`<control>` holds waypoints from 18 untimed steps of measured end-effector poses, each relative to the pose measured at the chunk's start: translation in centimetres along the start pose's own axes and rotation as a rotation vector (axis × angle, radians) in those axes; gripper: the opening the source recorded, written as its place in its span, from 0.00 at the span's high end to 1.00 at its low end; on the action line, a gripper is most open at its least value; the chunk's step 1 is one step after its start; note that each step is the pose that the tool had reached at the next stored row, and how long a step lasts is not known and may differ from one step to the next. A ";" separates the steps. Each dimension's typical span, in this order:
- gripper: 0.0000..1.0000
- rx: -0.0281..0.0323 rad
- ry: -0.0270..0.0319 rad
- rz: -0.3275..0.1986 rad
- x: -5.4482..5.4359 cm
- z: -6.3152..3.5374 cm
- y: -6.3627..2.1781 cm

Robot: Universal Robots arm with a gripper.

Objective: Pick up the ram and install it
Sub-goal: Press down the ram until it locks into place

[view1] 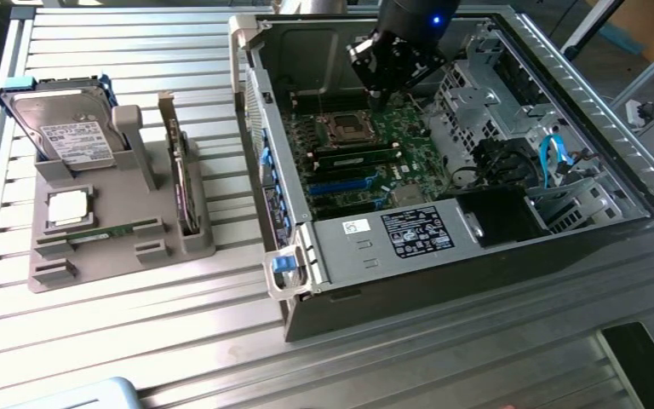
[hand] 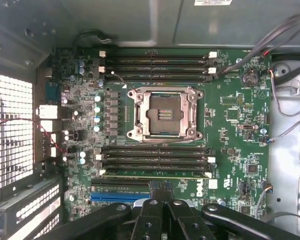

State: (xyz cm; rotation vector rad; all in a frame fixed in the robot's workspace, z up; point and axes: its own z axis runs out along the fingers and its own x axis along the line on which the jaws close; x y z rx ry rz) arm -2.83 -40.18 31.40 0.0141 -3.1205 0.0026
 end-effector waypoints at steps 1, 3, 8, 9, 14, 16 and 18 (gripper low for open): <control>0.89 0.0001 -0.0004 0.000 0.0 0.00 0.00; 0.89 0.0001 -0.0005 0.000 0.0 0.00 0.00; 0.89 0.0002 -0.0005 0.000 0.0 -0.01 0.00; 0.89 0.0002 -0.0005 0.000 0.0 -0.01 0.00; 0.89 0.0003 -0.0005 0.000 -0.5 -0.02 0.00; 0.89 0.0002 -0.0005 0.000 -0.5 -0.02 0.00; 0.89 0.0002 -0.0005 0.000 -0.5 -0.02 -0.01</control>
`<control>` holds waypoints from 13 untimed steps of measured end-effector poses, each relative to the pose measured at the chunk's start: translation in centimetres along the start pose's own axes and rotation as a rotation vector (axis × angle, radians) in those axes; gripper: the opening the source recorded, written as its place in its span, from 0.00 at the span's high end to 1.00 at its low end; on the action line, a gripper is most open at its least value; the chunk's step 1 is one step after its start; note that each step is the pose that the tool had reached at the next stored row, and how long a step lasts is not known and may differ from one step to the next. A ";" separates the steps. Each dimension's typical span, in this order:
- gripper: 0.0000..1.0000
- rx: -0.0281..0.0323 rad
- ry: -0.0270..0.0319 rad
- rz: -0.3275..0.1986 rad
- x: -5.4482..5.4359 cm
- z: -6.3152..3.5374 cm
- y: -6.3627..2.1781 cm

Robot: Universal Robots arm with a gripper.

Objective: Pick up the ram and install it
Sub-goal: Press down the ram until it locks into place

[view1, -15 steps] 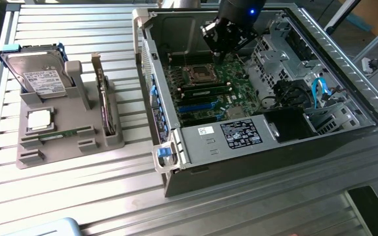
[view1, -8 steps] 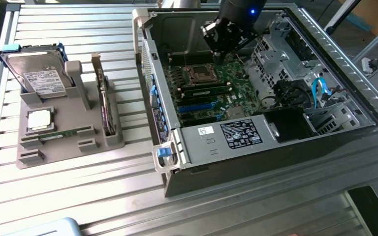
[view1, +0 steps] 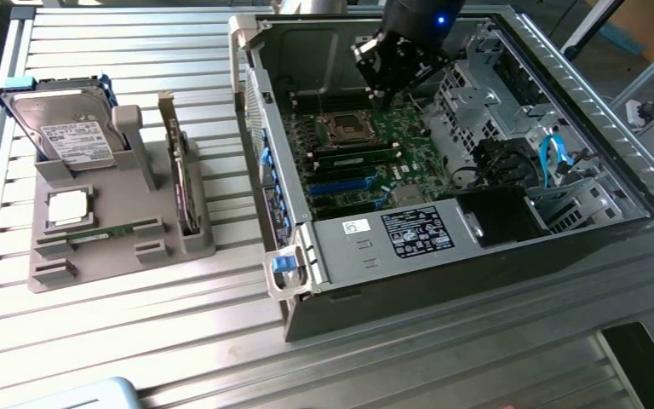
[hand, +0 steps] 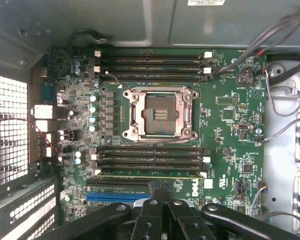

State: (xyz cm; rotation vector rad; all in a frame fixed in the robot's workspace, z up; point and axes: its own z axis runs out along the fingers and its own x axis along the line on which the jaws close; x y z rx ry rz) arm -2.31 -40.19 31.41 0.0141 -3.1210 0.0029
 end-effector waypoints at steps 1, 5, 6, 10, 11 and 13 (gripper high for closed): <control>0.89 -0.0001 0.0000 0.000 0.0 0.00 -0.01; 0.89 0.0000 0.0000 0.000 -0.4 -0.01 -0.06; 0.89 0.0000 0.0000 0.000 -0.4 -0.01 -0.06; 0.89 0.0000 0.0000 0.000 -0.6 -0.01 -0.07; 0.89 -0.0001 0.0000 0.000 -0.8 -0.02 -0.07; 0.89 -0.0001 0.0000 0.000 -0.9 -0.02 -0.07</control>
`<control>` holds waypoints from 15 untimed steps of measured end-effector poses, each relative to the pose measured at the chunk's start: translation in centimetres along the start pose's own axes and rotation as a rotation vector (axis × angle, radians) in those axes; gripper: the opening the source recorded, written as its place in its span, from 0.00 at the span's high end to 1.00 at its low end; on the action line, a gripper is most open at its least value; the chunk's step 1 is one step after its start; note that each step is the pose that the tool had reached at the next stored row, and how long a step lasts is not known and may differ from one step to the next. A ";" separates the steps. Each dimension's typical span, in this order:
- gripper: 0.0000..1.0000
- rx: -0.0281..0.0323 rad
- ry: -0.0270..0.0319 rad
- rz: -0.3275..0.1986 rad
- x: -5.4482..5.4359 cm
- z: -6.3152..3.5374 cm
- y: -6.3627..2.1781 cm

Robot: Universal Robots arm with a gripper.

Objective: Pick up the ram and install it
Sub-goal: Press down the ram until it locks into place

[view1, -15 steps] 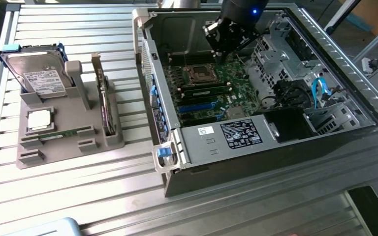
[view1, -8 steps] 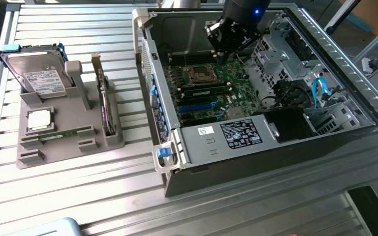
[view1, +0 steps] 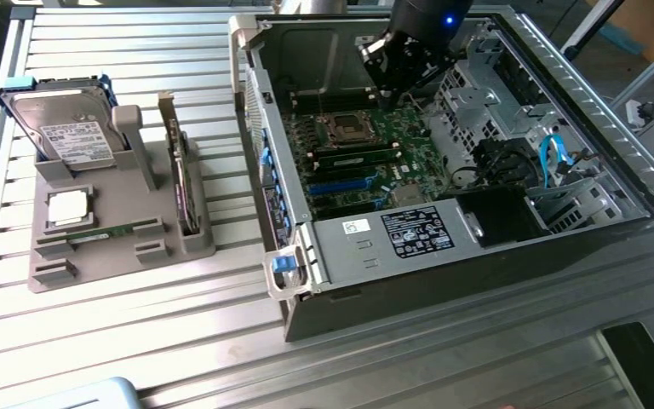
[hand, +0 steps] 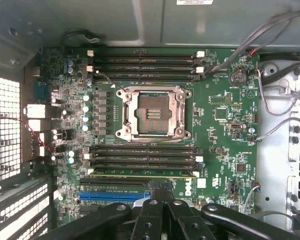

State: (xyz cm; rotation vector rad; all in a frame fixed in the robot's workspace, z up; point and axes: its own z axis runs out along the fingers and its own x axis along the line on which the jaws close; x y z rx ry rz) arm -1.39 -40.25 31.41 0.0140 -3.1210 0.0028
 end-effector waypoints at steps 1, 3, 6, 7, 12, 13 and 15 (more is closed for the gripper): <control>0.89 0.0000 0.0000 0.000 0.0 0.00 0.00; 0.89 0.0001 0.0000 0.000 -0.1 0.00 -0.10; 0.89 0.0000 0.0000 0.000 -0.1 0.00 -0.19; 0.89 0.0000 0.0000 0.000 -0.1 0.00 -0.19; 0.89 0.0000 0.0000 0.000 -0.1 0.00 -0.26; 0.89 0.0000 0.0000 0.000 -0.1 0.00 -0.26; 0.89 0.0000 0.0000 0.000 -0.1 0.00 -0.26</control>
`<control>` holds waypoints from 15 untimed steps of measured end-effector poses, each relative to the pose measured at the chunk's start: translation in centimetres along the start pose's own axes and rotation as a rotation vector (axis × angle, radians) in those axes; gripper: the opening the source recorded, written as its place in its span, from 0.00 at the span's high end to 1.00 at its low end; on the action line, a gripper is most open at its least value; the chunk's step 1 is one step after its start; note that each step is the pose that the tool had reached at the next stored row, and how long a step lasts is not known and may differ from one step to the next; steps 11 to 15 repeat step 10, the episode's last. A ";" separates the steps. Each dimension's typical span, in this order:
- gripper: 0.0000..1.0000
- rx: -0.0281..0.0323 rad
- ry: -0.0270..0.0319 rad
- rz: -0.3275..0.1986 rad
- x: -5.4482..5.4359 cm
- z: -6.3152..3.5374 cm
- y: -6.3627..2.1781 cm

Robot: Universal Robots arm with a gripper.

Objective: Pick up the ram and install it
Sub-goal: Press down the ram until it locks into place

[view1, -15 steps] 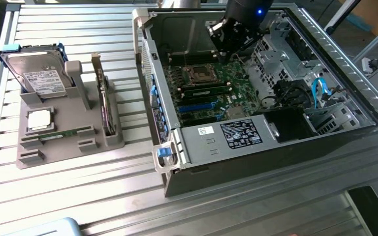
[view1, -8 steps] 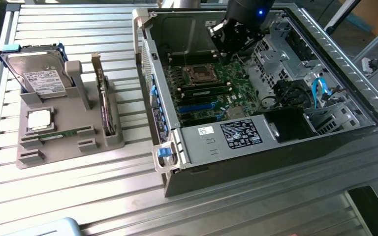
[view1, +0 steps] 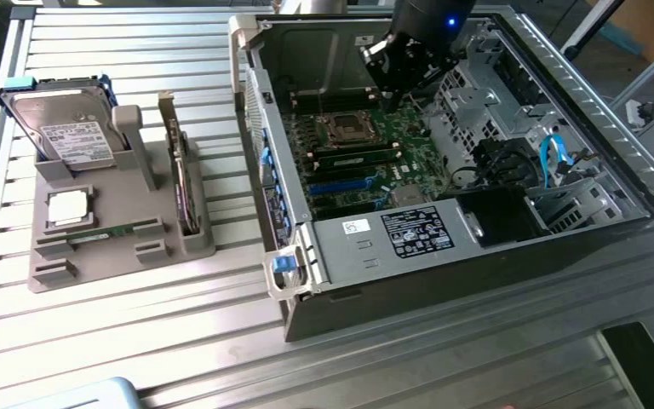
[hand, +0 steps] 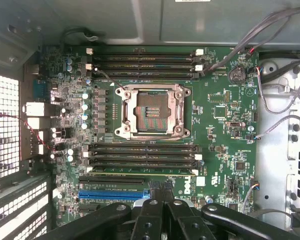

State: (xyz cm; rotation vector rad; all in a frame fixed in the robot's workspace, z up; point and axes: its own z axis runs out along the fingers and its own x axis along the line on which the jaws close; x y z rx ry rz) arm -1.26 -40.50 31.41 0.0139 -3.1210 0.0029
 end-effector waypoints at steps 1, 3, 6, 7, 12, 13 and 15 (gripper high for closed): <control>0.89 0.0000 0.0000 0.000 0.0 0.00 0.00; 0.89 0.0002 0.0002 0.000 0.0 -0.05 0.00; 0.89 -0.0001 0.0002 0.000 0.0 -0.16 0.00; 0.89 -0.0001 0.0003 0.000 0.0 -0.16 0.00; 0.89 0.0000 0.0003 0.000 0.0 -0.16 0.00; 0.89 0.0000 0.0003 0.000 0.0 -0.16 0.00; 0.89 0.0000 0.0003 0.000 0.0 -0.16 0.00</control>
